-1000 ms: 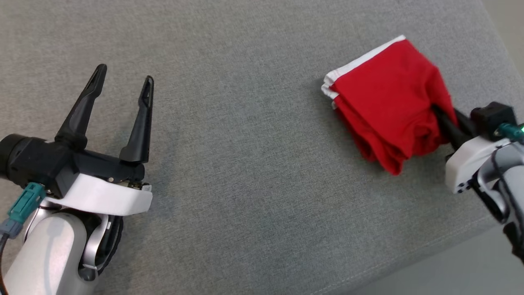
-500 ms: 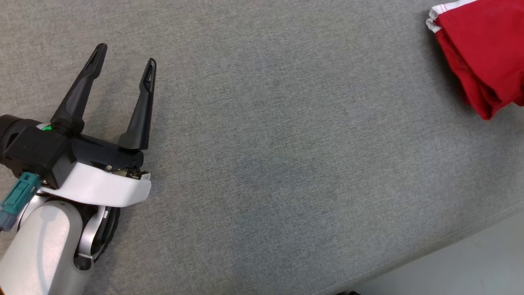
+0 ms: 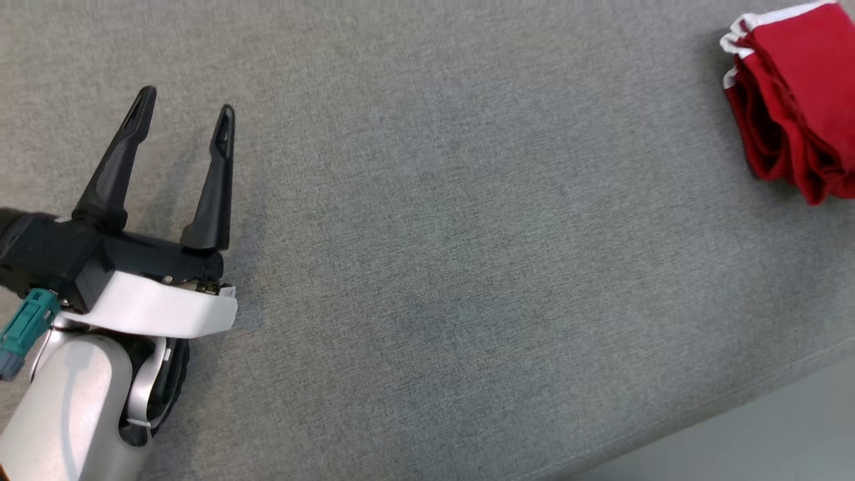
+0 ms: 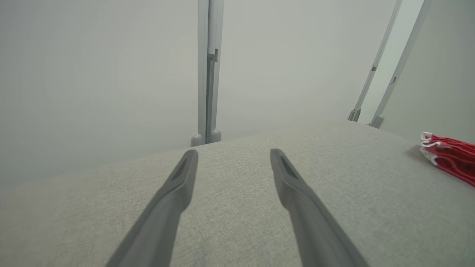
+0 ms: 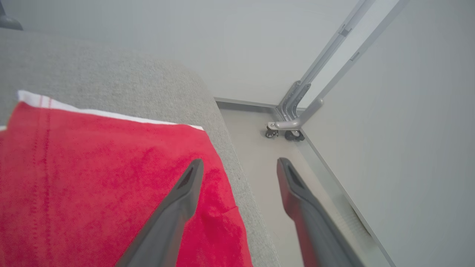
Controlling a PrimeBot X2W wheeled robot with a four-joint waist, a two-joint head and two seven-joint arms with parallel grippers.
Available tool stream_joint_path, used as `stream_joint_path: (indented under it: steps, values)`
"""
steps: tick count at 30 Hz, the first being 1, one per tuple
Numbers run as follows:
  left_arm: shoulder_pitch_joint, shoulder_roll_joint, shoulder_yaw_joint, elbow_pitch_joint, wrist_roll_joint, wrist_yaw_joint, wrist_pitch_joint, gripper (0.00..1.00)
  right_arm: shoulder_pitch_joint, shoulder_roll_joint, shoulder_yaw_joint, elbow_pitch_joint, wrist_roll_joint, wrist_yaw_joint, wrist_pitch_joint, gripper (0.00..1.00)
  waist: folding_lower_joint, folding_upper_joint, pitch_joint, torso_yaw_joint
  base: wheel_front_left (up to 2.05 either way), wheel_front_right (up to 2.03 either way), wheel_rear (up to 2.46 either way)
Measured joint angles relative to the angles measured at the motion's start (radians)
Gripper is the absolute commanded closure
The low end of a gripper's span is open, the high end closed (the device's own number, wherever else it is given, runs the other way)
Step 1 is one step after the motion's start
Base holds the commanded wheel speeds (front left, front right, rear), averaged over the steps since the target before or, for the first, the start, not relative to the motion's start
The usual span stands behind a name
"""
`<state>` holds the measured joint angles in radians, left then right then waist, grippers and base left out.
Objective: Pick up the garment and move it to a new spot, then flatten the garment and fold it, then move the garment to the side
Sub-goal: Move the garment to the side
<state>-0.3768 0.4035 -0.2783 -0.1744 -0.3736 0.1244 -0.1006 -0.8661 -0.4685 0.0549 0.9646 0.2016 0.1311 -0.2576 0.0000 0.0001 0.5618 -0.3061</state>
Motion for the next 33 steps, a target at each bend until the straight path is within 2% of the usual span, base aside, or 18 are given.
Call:
stream_joint_path:
  steps: [4, 9, 18, 27, 33]
  values:
    - [0.037, -0.01, 0.012, 0.024, -0.016, 0.015, -0.021, 0.0, 0.086, 0.091, -0.107, -0.149, 0.006, 0.0, -0.003, 0.0, 0.0, 0.0, -0.049, -0.001, 0.0, 0.0, 0.0]
    - [0.086, -0.03, 0.021, 0.049, -0.054, 0.019, -0.047, 0.0, 0.219, 0.196, -0.17, -0.333, -0.026, 0.0, -0.003, 0.0, 0.0, 0.0, -0.122, 0.013, 0.0, 0.0, 0.0]
    - [0.198, -0.058, 0.043, 0.119, -0.106, 0.032, -0.1, 0.0, 0.412, 0.353, -0.142, -0.591, -0.081, 0.0, 0.024, 0.0, 0.0, 0.0, -0.262, 0.083, 0.0, 0.0, 0.0]
    - [0.279, -0.067, 0.051, 0.171, -0.122, 0.033, -0.127, 0.0, 0.554, 0.401, -0.089, -0.733, -0.087, 0.0, 0.117, 0.0, 0.0, 0.0, -0.385, 0.162, 0.0, 0.0, 0.0]
    - [0.332, -0.066, 0.055, 0.198, -0.125, 0.035, -0.138, 0.0, 0.643, 0.409, -0.073, -0.764, -0.077, 0.0, 0.163, 0.0, 0.0, 0.0, -0.468, 0.204, 0.0, 0.0, 0.0]
